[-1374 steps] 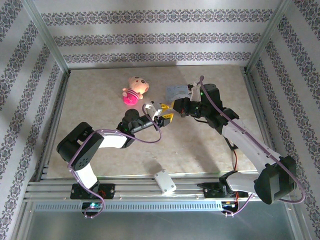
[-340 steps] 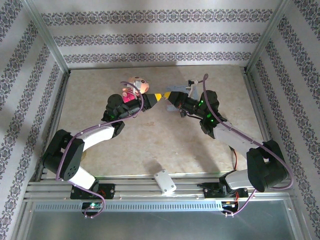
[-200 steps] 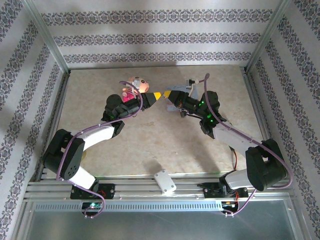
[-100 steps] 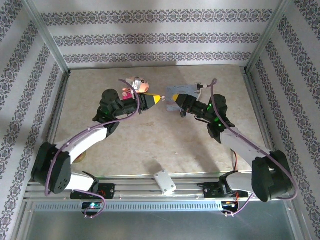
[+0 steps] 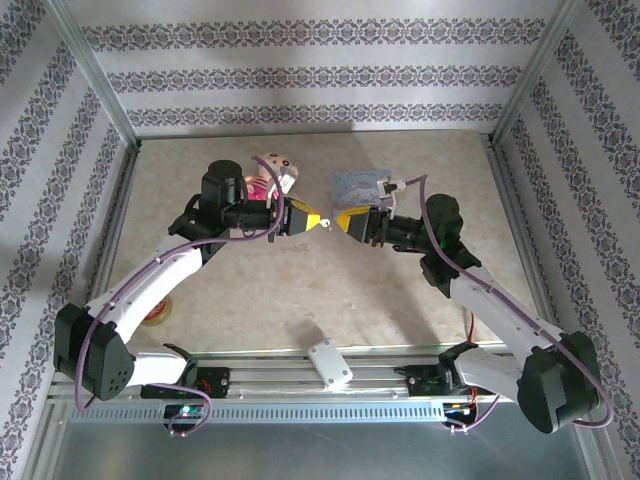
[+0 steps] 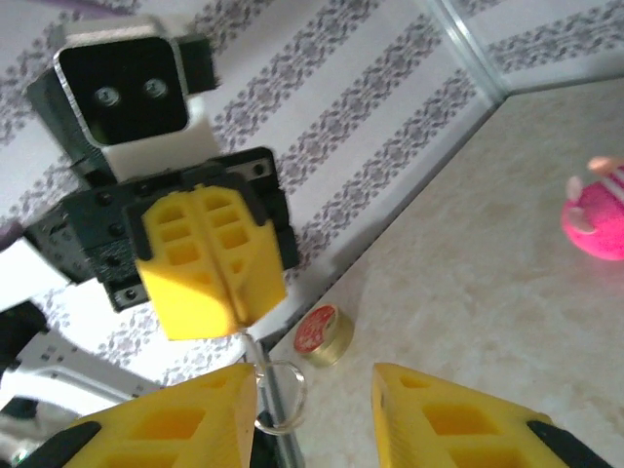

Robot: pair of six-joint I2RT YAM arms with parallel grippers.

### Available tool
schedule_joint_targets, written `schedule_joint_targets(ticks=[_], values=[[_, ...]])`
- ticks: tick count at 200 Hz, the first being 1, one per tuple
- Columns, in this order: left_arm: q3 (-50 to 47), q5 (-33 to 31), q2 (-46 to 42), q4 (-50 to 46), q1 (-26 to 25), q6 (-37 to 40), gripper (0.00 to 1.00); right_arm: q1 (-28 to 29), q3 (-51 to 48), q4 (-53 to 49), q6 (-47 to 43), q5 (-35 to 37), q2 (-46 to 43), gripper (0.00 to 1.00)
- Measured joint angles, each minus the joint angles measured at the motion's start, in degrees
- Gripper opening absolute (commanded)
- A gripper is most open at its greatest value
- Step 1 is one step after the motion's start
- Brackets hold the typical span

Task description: Unlock the padlock with the key

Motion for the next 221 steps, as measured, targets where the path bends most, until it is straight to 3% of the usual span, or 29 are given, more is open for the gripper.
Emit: schedule_joint_targets(ticks=[84, 221], values=[[1.53, 3.34, 0.55, -3.69, 0.00, 2.93, 0.00, 3.37, 4.52, -0.72, -3.10, -6.12, 4.55, 0.35], [1.53, 3.28, 0.52, -3.67, 0.00, 2.89, 0.00, 3.67, 4.79, -2.34, -4.17, -7.63, 5.27, 0.25]])
